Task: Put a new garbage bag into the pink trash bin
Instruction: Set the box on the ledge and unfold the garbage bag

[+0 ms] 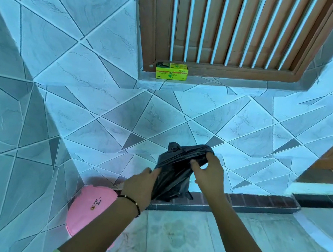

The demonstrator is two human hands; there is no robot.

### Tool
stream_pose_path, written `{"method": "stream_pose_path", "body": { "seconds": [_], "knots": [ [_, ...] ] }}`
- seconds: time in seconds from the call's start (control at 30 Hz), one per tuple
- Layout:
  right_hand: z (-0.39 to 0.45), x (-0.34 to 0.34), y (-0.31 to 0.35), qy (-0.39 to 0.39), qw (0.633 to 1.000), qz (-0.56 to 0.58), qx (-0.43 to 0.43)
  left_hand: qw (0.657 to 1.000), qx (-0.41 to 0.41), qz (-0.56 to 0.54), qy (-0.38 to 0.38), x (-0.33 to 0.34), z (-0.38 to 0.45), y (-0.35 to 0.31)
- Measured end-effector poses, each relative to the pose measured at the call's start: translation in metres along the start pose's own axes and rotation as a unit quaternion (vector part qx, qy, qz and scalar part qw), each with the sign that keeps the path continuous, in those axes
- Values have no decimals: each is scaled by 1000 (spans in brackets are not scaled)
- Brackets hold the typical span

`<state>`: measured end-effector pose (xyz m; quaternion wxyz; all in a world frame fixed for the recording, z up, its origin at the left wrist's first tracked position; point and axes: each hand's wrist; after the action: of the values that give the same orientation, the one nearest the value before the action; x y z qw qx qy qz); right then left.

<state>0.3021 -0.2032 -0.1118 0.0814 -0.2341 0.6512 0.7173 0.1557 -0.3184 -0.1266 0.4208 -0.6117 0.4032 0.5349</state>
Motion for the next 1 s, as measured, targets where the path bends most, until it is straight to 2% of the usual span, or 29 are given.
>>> {"method": "stream_pose_path", "body": {
  "seconds": [0.07,0.13,0.27,0.37,0.43,0.5,0.57,0.6,0.7,0.8,0.9,1.0],
  "knots": [
    [5,8,5,34,998,36,28,1000,13,-11,0,2,1,-12],
    [7,12,5,41,999,20,7,1000,11,-19,-4,2,2,-17],
    [0,5,-8,54,989,-138,-26,997,-42,-46,-41,-7,4,4],
    [-8,3,-17,23,973,-223,-54,993,-71,-52,-74,-13,9,19],
    [-7,0,-17,-19,983,-178,-29,992,-78,-56,-78,-15,10,21],
    [1,-11,-22,-73,994,-67,38,991,-103,-56,-64,-13,8,26],
    [12,-28,-31,-115,989,18,87,989,-134,-43,-45,-10,3,36],
    [17,-36,-38,-119,989,26,87,988,-145,-42,-37,-8,1,42],
    [16,-42,-37,-46,997,29,58,981,-141,-122,-49,-6,-4,49],
    [-1,-18,-20,110,992,-28,50,971,-111,-201,-70,-13,-1,35],
    [-17,9,-7,189,970,-86,127,967,-92,-221,-83,-18,5,19],
    [-25,22,0,286,927,-15,242,962,-73,-248,-93,-18,4,7]
  ]
}}
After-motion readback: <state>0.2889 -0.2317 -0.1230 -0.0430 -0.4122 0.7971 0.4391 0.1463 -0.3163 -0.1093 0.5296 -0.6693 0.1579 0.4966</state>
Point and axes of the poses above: each hand's wrist, its own z-axis towards the middle knuckle, its own x-axis out of the palm, y = z × x, and after that the axes turned 6 degrees about z, right-handed
